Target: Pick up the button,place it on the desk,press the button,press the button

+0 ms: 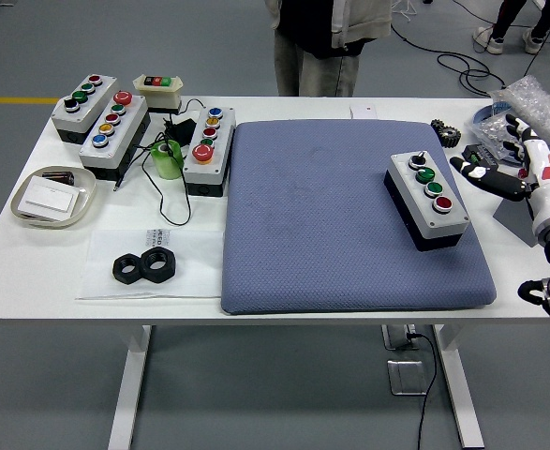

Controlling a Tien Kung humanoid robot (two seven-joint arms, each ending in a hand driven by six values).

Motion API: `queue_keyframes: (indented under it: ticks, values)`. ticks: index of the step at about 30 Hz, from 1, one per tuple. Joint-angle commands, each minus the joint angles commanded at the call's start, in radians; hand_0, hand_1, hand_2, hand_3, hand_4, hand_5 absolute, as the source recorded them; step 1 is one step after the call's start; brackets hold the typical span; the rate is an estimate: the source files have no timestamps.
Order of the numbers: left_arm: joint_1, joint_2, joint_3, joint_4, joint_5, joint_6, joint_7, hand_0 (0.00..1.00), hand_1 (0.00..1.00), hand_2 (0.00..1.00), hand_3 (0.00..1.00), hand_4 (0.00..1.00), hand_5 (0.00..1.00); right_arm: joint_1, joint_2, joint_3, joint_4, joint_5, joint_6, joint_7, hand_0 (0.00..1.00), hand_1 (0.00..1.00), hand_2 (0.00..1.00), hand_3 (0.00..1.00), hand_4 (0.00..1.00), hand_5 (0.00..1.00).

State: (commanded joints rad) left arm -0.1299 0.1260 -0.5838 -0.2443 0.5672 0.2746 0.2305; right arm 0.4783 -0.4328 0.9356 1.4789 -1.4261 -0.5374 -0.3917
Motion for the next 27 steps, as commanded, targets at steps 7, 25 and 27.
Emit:
queue_keyframes:
  ticks: [7,25,27]
  values:
    - [-0.003,0.0,0.004,0.0,-0.008,0.001,-0.002,0.682,0.663,0.763,0.792,0.74,0.998,0.046,0.054,-0.05,-0.013,-0.24,0.033,-0.087,0.998,0.938,0.998,0.998,0.989,0.248]
    - [0.004,0.0,-0.01,-0.002,0.02,0.002,0.007,0.683,0.662,0.76,0.791,0.738,0.998,0.103,0.222,-0.1,-0.248,-0.43,0.09,-0.165,0.998,0.935,0.998,0.998,0.998,0.276]
    - [0.006,0.0,-0.012,-0.002,0.023,0.002,0.009,0.683,0.662,0.76,0.791,0.738,0.998,0.108,0.231,-0.101,-0.279,-0.427,0.098,-0.172,0.998,0.935,0.998,0.998,0.998,0.276]
